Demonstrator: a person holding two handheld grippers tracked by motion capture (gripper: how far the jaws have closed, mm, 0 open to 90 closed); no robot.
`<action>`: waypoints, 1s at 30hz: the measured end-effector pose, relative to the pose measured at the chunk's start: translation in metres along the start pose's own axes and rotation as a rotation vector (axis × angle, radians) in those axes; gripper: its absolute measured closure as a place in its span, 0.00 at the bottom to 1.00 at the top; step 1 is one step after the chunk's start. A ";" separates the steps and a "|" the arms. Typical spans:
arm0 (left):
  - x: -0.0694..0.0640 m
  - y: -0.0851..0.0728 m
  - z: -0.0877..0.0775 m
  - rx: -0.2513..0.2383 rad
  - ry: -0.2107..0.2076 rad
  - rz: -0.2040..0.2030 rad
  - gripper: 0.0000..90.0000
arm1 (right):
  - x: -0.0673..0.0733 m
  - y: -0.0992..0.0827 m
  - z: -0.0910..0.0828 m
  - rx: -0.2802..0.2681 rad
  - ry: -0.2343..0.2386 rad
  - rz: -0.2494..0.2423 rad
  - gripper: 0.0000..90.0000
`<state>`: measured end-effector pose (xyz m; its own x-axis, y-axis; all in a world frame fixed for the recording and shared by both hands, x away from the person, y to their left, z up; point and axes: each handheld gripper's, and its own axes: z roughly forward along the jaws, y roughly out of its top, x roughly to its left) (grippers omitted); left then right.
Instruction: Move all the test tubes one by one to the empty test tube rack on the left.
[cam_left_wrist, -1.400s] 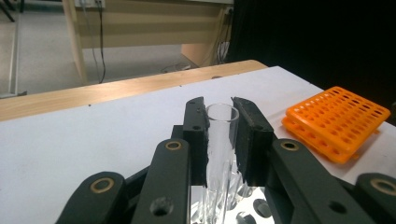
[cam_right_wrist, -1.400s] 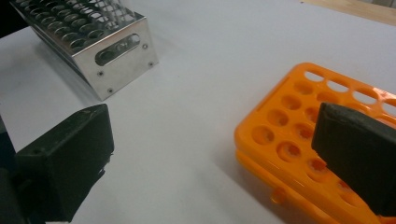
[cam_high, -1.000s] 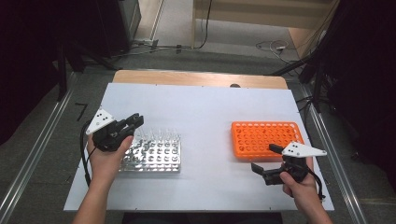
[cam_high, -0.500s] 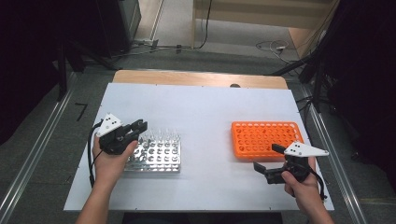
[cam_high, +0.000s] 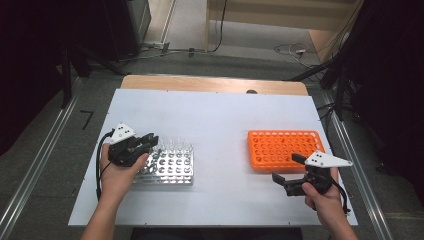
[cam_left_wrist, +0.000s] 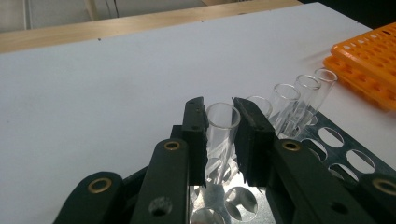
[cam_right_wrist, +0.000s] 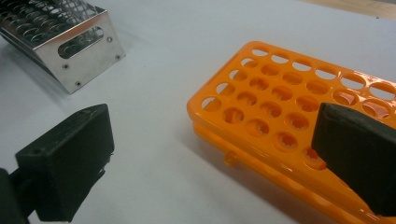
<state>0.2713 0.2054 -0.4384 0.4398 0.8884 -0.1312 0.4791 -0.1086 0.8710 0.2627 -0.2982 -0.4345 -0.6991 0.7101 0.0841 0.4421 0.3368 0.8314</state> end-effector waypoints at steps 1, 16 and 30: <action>0.001 0.000 0.000 0.004 -0.002 -0.004 0.82 | 0.000 0.000 0.000 0.001 0.000 -0.001 0.00; 0.004 0.001 -0.005 -0.017 -0.015 -0.032 0.52 | -0.004 -0.001 0.000 -0.004 0.000 0.006 0.00; 0.002 0.001 -0.017 -0.110 -0.095 -0.052 0.02 | -0.003 -0.001 0.000 0.004 -0.003 0.007 0.00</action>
<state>0.2597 0.2144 -0.4300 0.4892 0.8448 -0.2168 0.4194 -0.0099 0.9077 0.2646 -0.3006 -0.4358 -0.6943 0.7143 0.0881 0.4488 0.3341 0.8288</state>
